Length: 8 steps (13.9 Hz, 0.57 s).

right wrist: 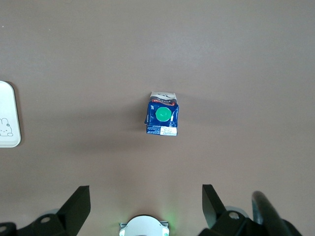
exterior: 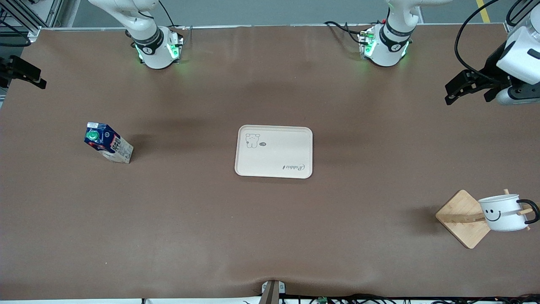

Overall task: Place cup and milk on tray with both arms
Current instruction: 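Move the left gripper toward the white mug on the wooden stand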

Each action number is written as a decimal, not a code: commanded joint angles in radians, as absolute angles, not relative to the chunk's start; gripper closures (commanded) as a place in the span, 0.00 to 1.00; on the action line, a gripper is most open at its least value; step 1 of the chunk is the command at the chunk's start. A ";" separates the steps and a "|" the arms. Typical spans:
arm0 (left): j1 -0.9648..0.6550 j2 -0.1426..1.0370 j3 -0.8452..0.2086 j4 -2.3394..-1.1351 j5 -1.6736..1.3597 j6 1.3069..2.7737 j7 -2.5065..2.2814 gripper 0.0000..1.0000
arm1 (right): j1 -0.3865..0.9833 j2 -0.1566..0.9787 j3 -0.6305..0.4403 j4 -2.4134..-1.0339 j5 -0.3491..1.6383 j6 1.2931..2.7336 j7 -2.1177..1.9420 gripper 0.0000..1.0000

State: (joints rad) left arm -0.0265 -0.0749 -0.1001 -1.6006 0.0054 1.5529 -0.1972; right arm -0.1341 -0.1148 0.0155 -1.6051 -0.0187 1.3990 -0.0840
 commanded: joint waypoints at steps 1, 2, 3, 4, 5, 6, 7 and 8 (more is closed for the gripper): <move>-0.028 -0.064 -0.097 -1.575 0.009 1.536 -0.193 0.00 | -0.141 -0.103 0.020 -1.582 -0.003 1.382 -0.072 0.00; -0.028 -0.063 -0.097 -1.575 0.009 1.537 -0.193 0.00 | -0.141 -0.103 0.020 -1.582 -0.003 1.384 -0.072 0.00; -0.028 -0.060 -0.095 -1.572 0.011 1.537 -0.195 0.00 | -0.144 -0.103 0.020 -1.582 -0.003 1.385 -0.072 0.00; -0.028 -0.058 -0.094 -1.563 0.026 1.537 -0.195 0.00 | -0.144 -0.103 0.020 -1.582 -0.003 1.387 -0.072 0.00; -0.031 -0.051 -0.100 -1.549 0.085 1.537 -0.193 0.00 | -0.144 -0.103 0.020 -1.582 -0.003 1.387 -0.072 0.00; -0.035 -0.029 -0.100 -1.530 0.124 1.537 -0.195 0.00 | -0.146 -0.103 0.020 -1.582 -0.003 1.387 -0.072 0.00; -0.035 -0.017 -0.101 -1.520 0.133 1.537 -0.205 0.00 | -0.146 -0.103 0.020 -1.582 -0.005 1.388 -0.072 0.00; -0.032 -0.011 -0.101 -1.520 0.132 1.539 -0.209 0.00 | -0.146 -0.103 0.020 -1.582 -0.003 1.388 -0.072 0.00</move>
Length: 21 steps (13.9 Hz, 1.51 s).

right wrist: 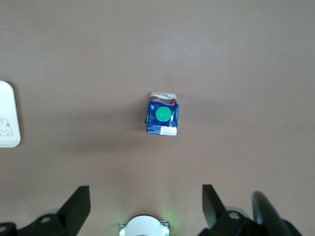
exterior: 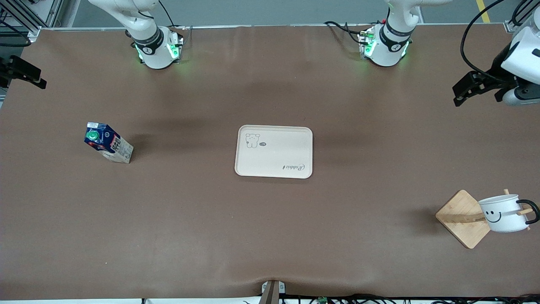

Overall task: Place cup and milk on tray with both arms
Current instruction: 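Move the left gripper toward the white mug on the wooden stand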

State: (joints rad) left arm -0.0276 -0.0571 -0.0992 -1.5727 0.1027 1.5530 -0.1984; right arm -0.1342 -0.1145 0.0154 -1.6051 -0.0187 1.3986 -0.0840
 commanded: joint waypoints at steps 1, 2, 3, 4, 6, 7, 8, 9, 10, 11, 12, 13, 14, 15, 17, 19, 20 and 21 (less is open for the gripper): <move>-0.032 0.000 -0.100 -1.520 0.132 1.545 -0.209 0.00 | -0.146 -0.103 0.020 -1.582 -0.003 1.388 -0.072 0.00; -0.029 0.008 -0.100 -1.520 0.132 1.548 -0.209 0.00 | -0.146 -0.103 0.020 -1.580 -0.003 1.388 -0.072 0.00; -0.028 0.023 -0.097 -1.520 0.132 1.558 -0.209 0.00 | -0.144 -0.103 0.020 -1.582 -0.003 1.388 -0.072 0.00; -0.025 0.031 -0.095 -1.523 0.132 1.578 -0.209 0.00 | -0.146 -0.103 0.020 -1.582 -0.003 1.388 -0.072 0.00; -0.003 0.052 -0.095 -1.532 0.132 1.615 -0.210 0.00 | -0.147 -0.103 0.018 -1.582 -0.003 1.388 -0.072 0.00; 0.008 0.058 -0.095 -1.539 0.132 1.637 -0.210 0.00 | -0.146 -0.101 0.018 -1.582 -0.005 1.388 -0.072 0.00; 0.011 0.063 -0.095 -1.557 0.132 1.667 -0.212 0.00 | -0.146 -0.101 0.018 -1.582 -0.005 1.388 -0.072 0.00; 0.029 0.063 -0.095 -1.580 0.132 1.708 -0.212 0.00 | -0.146 -0.103 0.018 -1.582 -0.003 1.388 -0.072 0.00; 0.053 0.063 -0.097 -1.607 0.130 1.754 -0.216 0.00 | -0.144 -0.101 0.020 -1.582 -0.003 1.388 -0.072 0.00; 0.067 0.061 -0.097 -1.632 0.129 1.796 -0.224 0.00 | -0.146 -0.101 0.020 -1.582 -0.003 1.390 -0.072 0.00; 0.087 0.061 -0.097 -1.650 0.124 1.831 -0.236 0.00 | -0.146 -0.101 0.018 -1.580 -0.005 1.390 -0.072 0.00; 0.107 0.061 -0.100 -1.670 0.117 1.874 -0.259 0.00 | -0.146 -0.103 0.018 -1.580 -0.003 1.391 -0.072 0.00; 0.118 0.061 -0.100 -1.692 0.112 1.916 -0.276 0.00 | -0.146 -0.103 0.018 -1.582 -0.003 1.390 -0.072 0.00; 0.133 0.061 -0.100 -1.718 0.109 1.958 -0.294 0.00 | -0.146 -0.101 0.020 -1.582 -0.003 1.390 -0.072 0.00; 0.135 0.061 -0.100 -1.785 0.101 2.057 -0.369 0.00 | -0.146 -0.101 0.018 -1.582 -0.003 1.390 -0.072 0.00; 0.135 0.069 -0.100 -1.854 0.101 2.185 -0.466 0.00 | -0.147 -0.100 0.018 -1.582 -0.005 1.391 -0.072 0.00; 0.137 0.077 -0.100 -1.883 0.101 2.245 -0.491 0.00 | -0.146 -0.097 0.018 -1.582 -0.003 1.391 -0.072 0.00; 0.137 0.078 -0.097 -1.914 0.101 2.303 -0.515 0.00 | -0.146 -0.097 0.018 -1.582 -0.003 1.391 -0.072 0.00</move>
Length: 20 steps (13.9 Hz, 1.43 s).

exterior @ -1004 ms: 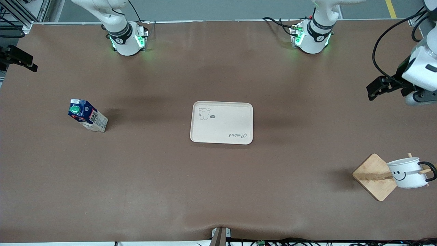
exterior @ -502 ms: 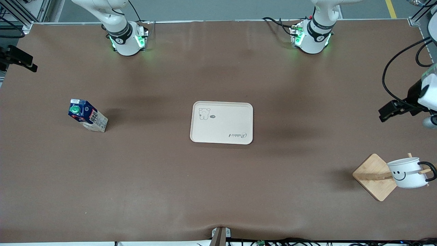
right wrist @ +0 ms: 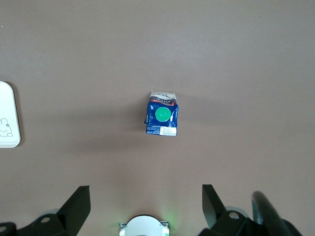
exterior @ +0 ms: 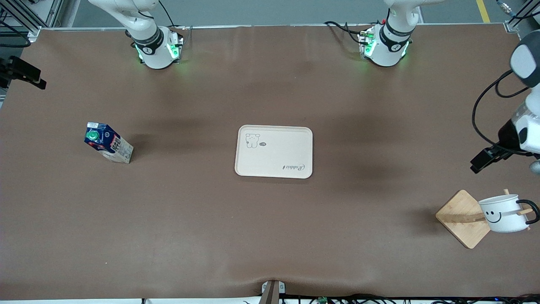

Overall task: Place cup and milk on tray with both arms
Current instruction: 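Lower the left gripper to the mug handle on the stand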

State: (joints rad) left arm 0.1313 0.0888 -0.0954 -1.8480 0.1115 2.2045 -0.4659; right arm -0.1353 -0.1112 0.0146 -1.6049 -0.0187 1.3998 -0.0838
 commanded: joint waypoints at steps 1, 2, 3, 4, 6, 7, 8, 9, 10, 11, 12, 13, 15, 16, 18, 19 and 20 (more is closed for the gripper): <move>0.138 0.078 -0.095 -1.949 0.101 2.368 -0.546 0.00 | -0.147 -0.095 0.018 -1.580 -0.005 1.393 -0.072 0.00; 0.144 0.078 -0.095 -1.979 0.112 2.431 -0.566 0.00 | -0.147 -0.095 0.018 -1.580 -0.003 1.393 -0.072 0.00; 0.149 0.078 -0.095 -2.003 0.113 2.483 -0.580 0.00 | -0.146 -0.097 0.018 -1.580 -0.002 1.393 -0.072 0.00; 0.147 0.078 -0.095 -2.025 0.114 2.529 -0.600 0.00 | -0.146 -0.095 0.018 -1.582 -0.002 1.391 -0.072 0.00; 0.156 0.080 -0.094 -2.098 0.115 2.673 -0.621 0.00 | -0.147 -0.095 0.018 -1.580 -0.002 1.391 -0.072 0.00; 0.181 0.089 -0.095 -2.126 0.115 2.744 -0.620 0.00 | -0.147 -0.095 0.018 -1.580 -0.002 1.393 -0.072 0.00; 0.186 0.098 -0.095 -2.138 0.118 2.776 -0.615 0.00 | -0.146 -0.095 0.018 -1.580 -0.002 1.391 -0.072 0.00; 0.187 0.110 -0.094 -2.141 0.136 2.790 -0.614 0.00 | -0.146 -0.095 0.018 -1.580 -0.002 1.391 -0.072 0.00; 0.192 0.121 -0.094 -2.141 0.170 2.810 -0.614 0.00 | -0.146 -0.095 0.018 -1.580 -0.002 1.393 -0.072 0.00; 0.211 0.138 -0.094 -2.141 0.211 2.839 -0.615 0.00 | -0.146 -0.095 0.020 -1.580 0.000 1.393 -0.072 0.00; 0.228 0.156 -0.094 -2.140 0.250 2.880 -0.614 0.01 | -0.146 -0.095 0.018 -1.580 0.000 1.393 -0.072 0.00; 0.232 0.173 -0.094 -2.135 0.280 2.917 -0.617 0.05 | -0.144 -0.095 0.020 -1.580 0.002 1.393 -0.072 0.00; 0.236 0.202 -0.094 -2.120 0.296 2.968 -0.618 0.10 | -0.146 -0.095 0.020 -1.580 0.003 1.393 -0.072 0.00; 0.236 0.215 -0.094 -2.114 0.296 2.991 -0.618 0.12 | -0.146 -0.095 0.018 -1.580 0.005 1.393 -0.072 0.00; 0.233 0.229 -0.094 -2.096 0.296 3.014 -0.623 0.16 | -0.147 -0.095 0.018 -1.580 0.005 1.393 -0.072 0.00; 0.233 0.232 -0.095 -2.086 0.298 3.014 -0.623 0.17 | -0.146 -0.095 0.018 -1.580 0.003 1.391 -0.072 0.00; 0.232 0.232 -0.094 -2.083 0.298 3.014 -0.623 0.18 | -0.149 -0.095 0.018 -1.582 0.003 1.391 -0.072 0.00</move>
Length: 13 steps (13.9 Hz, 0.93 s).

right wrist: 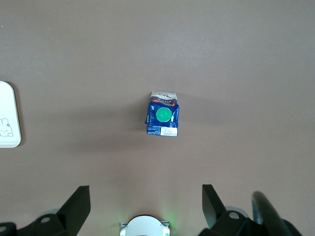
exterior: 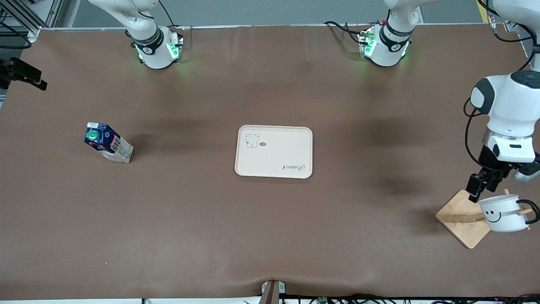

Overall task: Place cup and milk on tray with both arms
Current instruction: 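Lower the left gripper to the mug handle on the stand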

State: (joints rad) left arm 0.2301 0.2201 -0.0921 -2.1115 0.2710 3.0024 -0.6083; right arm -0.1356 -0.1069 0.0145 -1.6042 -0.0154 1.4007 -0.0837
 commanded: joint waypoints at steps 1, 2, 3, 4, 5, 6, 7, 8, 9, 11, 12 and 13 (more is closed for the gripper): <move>0.232 0.233 -0.094 -2.082 0.298 3.014 -0.621 0.21 | -0.156 -0.094 0.018 -1.580 0.003 1.393 -0.072 0.00; 0.230 0.242 -0.094 -2.073 0.298 3.022 -0.621 0.22 | -0.160 -0.089 0.018 -1.580 0.005 1.394 -0.072 0.00; 0.229 0.247 -0.094 -2.066 0.298 3.028 -0.621 0.25 | -0.160 -0.081 0.018 -1.580 0.012 1.399 -0.074 0.00; 0.227 0.259 -0.094 -2.050 0.299 3.030 -0.621 0.25 | -0.160 -0.075 0.018 -1.580 0.011 1.405 -0.074 0.00; 0.226 0.267 -0.094 -2.042 0.299 3.034 -0.621 0.26 | -0.160 -0.072 0.018 -1.580 0.012 1.405 -0.072 0.00; 0.224 0.276 -0.094 -2.037 0.299 3.040 -0.621 0.28 | -0.160 -0.068 0.018 -1.580 0.012 1.405 -0.074 0.00; 0.224 0.284 -0.094 -2.026 0.299 3.049 -0.620 0.30 | -0.158 -0.058 0.018 -1.578 0.009 1.405 -0.075 0.00; 0.224 0.299 -0.094 -2.022 0.299 3.063 -0.620 0.32 | -0.153 -0.048 0.018 -1.575 0.003 1.404 -0.077 0.00; 0.224 0.308 -0.094 -2.019 0.299 3.085 -0.618 0.33 | -0.152 -0.043 0.018 -1.556 0.003 1.402 -0.075 0.00; 0.225 0.322 -0.094 -2.016 0.299 3.100 -0.614 0.37 | -0.159 -0.026 0.018 -1.549 0.011 1.401 -0.074 0.00; 0.225 0.324 -0.094 -2.014 0.308 3.100 -0.614 0.40 | -0.160 -0.003 0.018 -1.549 0.009 1.401 -0.075 0.00; 0.227 0.334 -0.094 -2.005 0.325 3.100 -0.614 0.44 | -0.156 0.036 0.018 -1.549 -0.006 1.399 -0.075 0.00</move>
State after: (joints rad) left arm 0.2243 0.3122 -0.0945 -2.0350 0.2825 3.0852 -0.6072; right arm -0.1447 -0.0328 0.0126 -1.5837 -0.0086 1.4125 -0.0830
